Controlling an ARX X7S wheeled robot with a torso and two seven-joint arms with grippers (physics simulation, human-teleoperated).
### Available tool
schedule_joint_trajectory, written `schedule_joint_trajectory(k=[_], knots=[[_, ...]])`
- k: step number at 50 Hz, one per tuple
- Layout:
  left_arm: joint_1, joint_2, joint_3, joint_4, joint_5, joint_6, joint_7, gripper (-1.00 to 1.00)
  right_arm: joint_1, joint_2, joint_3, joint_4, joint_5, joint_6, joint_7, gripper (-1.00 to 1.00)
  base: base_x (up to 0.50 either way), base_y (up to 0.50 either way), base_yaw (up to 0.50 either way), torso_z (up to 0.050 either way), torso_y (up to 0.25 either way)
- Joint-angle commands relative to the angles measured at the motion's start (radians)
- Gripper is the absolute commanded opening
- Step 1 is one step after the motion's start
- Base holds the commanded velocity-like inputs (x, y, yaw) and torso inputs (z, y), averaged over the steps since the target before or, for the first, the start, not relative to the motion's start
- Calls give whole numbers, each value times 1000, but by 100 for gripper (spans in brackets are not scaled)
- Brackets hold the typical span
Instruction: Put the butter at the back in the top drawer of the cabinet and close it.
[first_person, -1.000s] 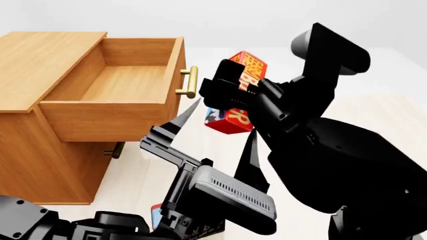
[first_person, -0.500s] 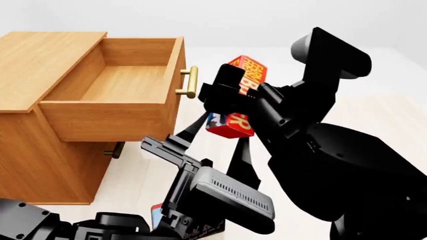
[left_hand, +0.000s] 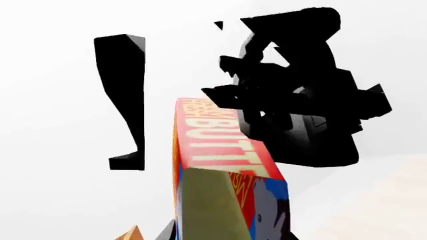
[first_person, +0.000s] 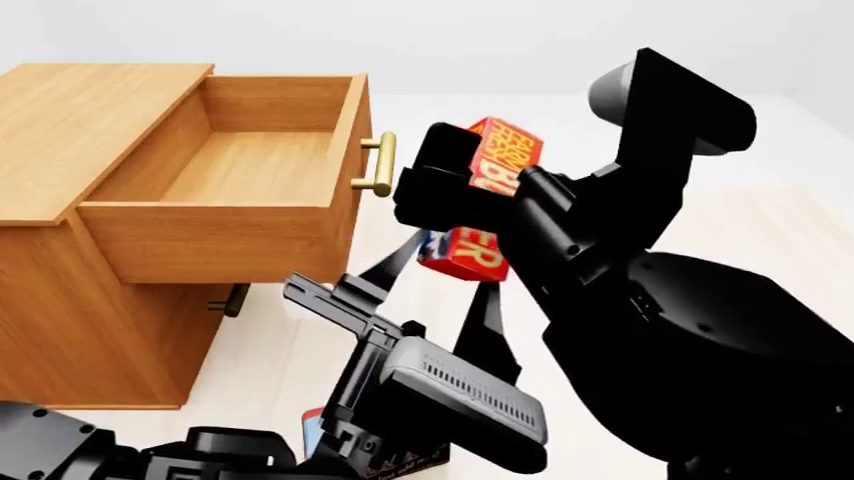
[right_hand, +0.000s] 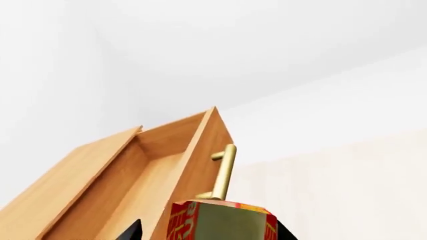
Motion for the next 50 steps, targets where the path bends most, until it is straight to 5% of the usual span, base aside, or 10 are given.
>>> schedule_joint_trajectory(k=[1,26,50], knots=[[-8,-14,-1,-2,-16,11,16,-100,17,18,6,-37,48,-23,5,100,0,0,0,0,0],[-123,-210,-108,-63,-116,24,96,-100,18,192,103,-184,201,-72,89,100,0,0,0,0,1],[-250,-341,-191,-57,-197,-21,152,-100,-86,261,148,-207,139,-66,3,100,0,0,0,0,1]])
